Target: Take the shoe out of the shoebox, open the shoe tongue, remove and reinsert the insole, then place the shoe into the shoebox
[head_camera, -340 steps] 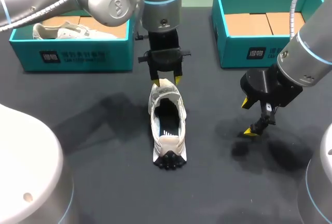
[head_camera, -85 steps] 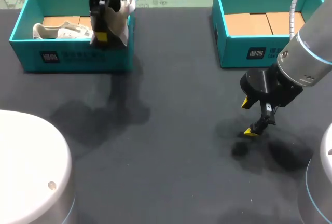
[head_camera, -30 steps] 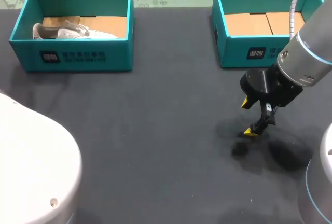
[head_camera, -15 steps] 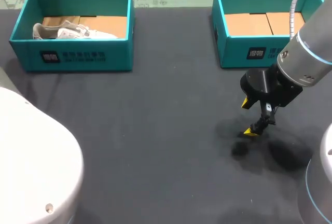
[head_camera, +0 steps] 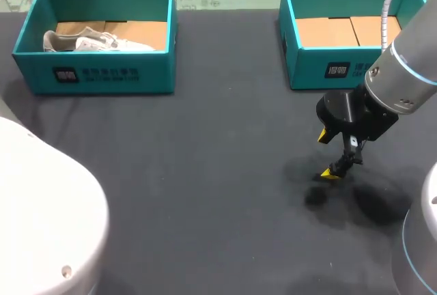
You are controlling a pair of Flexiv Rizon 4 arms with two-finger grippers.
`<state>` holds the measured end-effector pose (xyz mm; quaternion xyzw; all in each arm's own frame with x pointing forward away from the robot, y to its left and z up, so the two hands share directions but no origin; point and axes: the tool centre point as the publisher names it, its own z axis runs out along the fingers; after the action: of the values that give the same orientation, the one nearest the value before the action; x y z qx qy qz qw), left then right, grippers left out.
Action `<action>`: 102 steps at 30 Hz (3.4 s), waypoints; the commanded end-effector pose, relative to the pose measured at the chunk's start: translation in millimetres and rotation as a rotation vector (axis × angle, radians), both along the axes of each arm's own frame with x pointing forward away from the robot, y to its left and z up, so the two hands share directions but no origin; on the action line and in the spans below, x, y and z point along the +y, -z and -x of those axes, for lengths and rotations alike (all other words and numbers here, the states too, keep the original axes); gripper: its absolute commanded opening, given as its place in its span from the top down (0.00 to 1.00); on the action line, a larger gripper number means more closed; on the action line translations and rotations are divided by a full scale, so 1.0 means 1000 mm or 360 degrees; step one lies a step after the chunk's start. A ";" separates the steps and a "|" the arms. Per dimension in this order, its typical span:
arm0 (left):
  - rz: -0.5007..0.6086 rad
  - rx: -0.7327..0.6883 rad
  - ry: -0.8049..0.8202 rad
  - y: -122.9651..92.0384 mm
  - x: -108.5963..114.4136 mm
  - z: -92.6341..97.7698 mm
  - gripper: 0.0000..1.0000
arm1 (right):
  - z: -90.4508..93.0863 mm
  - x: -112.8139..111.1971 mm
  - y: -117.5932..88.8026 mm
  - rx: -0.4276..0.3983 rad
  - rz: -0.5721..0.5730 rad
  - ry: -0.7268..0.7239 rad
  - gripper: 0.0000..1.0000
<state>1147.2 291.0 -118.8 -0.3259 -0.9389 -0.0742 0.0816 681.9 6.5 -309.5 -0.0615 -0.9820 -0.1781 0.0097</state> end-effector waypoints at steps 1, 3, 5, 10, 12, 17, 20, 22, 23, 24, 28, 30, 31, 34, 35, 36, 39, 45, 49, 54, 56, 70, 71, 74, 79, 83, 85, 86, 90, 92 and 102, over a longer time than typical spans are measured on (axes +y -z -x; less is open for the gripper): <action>-0.0014 -0.0277 0.0490 0.002 -0.001 0.019 1.00 | 0.001 0.000 0.001 -0.0003 0.0001 0.0002 0.00; -0.0031 -0.0285 0.0558 0.004 -0.004 0.019 1.00 | 0.001 0.000 0.001 -0.0003 0.0001 0.0002 0.00; -0.0010 -0.0352 0.0692 0.006 -0.005 0.018 1.00 | 0.001 0.000 0.001 -0.0003 0.0001 0.0002 0.00; -0.0060 -0.0422 0.0981 0.013 0.001 0.011 1.00 | 0.001 0.000 0.001 -0.0003 0.0001 0.0002 0.00; -0.0042 -0.0435 0.1109 0.015 0.005 0.005 1.00 | 0.001 0.000 0.001 -0.0003 0.0001 0.0002 0.00; 0.0007 -0.0416 0.1361 0.010 0.012 -0.004 1.00 | 0.001 0.000 0.001 -0.0003 0.0001 0.0002 0.00; 0.0007 -0.0416 0.1361 0.010 0.012 -0.004 1.00 | 0.001 0.000 0.001 -0.0003 0.0001 0.0002 0.00; 0.0007 -0.0416 0.1361 0.010 0.012 -0.004 1.00 | 0.001 0.000 0.001 -0.0003 0.0001 0.0002 0.00; 0.0007 -0.0416 0.1361 0.010 0.012 -0.004 1.00 | 0.001 0.000 0.001 -0.0003 0.0001 0.0002 0.00; 0.0007 -0.0416 0.1361 0.010 0.012 -0.004 1.00 | 0.001 0.000 0.001 -0.0003 0.0001 0.0002 0.00; -0.0007 -0.0383 0.1427 0.022 0.004 -0.006 1.00 | 0.001 0.000 0.001 -0.0003 0.0001 0.0002 0.00; -0.0014 -0.0361 0.1449 0.026 0.003 -0.012 1.00 | 0.001 0.000 0.001 -0.0003 0.0001 0.0002 0.00; -0.0014 -0.0356 0.1442 0.028 0.002 -0.016 1.00 | 0.001 0.000 0.001 -0.0003 0.0001 0.0002 0.00; -0.0012 -0.0330 0.1514 0.033 0.001 -0.025 1.00 | 0.001 0.000 0.001 -0.0003 0.0001 0.0002 0.00; -0.0016 -0.0320 0.1529 0.035 0.001 -0.027 1.00 | 0.001 0.000 0.001 -0.0003 0.0001 0.0002 0.00; -0.0030 -0.0314 0.1540 0.037 -0.001 -0.031 1.00 | 0.001 0.000 0.001 -0.0003 0.0001 0.0002 0.00; 0.0001 -0.0209 0.1746 0.043 -0.002 -0.038 1.00 | 0.001 0.000 0.001 -0.0003 0.0001 0.0002 0.00; 0.0001 -0.0209 0.1746 0.043 -0.002 -0.038 1.00 | 0.001 0.000 0.001 -0.0003 0.0001 0.0002 0.00; 0.0001 -0.0209 0.1746 0.043 -0.002 -0.038 1.00 | 0.001 0.000 0.001 -0.0003 0.0001 0.0002 0.00; -0.0020 -0.0125 0.1738 0.070 -0.015 -0.056 1.00 | 0.001 0.000 0.001 -0.0003 0.0001 0.0002 0.00; -0.0044 -0.0112 0.1711 0.075 -0.017 -0.062 1.00 | 0.001 0.000 0.001 -0.0003 0.0001 0.0002 0.00; -0.0003 -0.0021 0.1622 0.108 -0.025 -0.085 1.00 | 0.001 0.000 0.001 -0.0003 0.0001 0.0002 0.00; -0.0003 -0.0021 0.1622 0.108 -0.025 -0.085 1.00 | 0.001 0.000 0.001 -0.0003 0.0001 0.0002 0.00; -0.0003 -0.0021 0.1622 0.108 -0.025 -0.085 1.00 | 0.001 0.000 0.001 -0.0003 0.0001 0.0002 0.00; -0.0003 -0.0021 0.1622 0.108 -0.025 -0.085 1.00 | 0.001 0.000 0.001 -0.0003 0.0001 0.0002 0.00; -0.0012 0.0040 0.1626 0.126 -0.032 -0.089 1.00 | 0.001 0.000 0.001 -0.0003 0.0001 0.0002 0.00; -0.0024 0.0048 0.1626 0.132 -0.034 -0.091 1.00 | 0.001 0.000 0.001 -0.0003 0.0001 0.0002 0.00; -0.0019 0.0053 0.1628 0.134 -0.035 -0.092 1.00 | 0.001 0.000 0.001 -0.0003 0.0001 0.0002 0.00; -0.0035 0.0069 0.1618 0.140 -0.036 -0.093 1.00 | 0.001 0.000 0.001 -0.0003 0.0001 0.0002 0.00; -0.0037 0.0080 0.1608 0.144 -0.037 -0.093 1.00 | 0.001 0.000 0.001 -0.0003 0.0001 0.0002 0.00; -0.0027 0.0118 0.1540 0.160 -0.031 -0.089 1.00 | 0.001 0.000 0.001 -0.0003 0.0001 0.0002 0.00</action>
<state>1230.5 258.5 -275.0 -0.7266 -0.6754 -0.1036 0.0720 682.0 6.4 -309.5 -0.0615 -0.9820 -0.1781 0.0097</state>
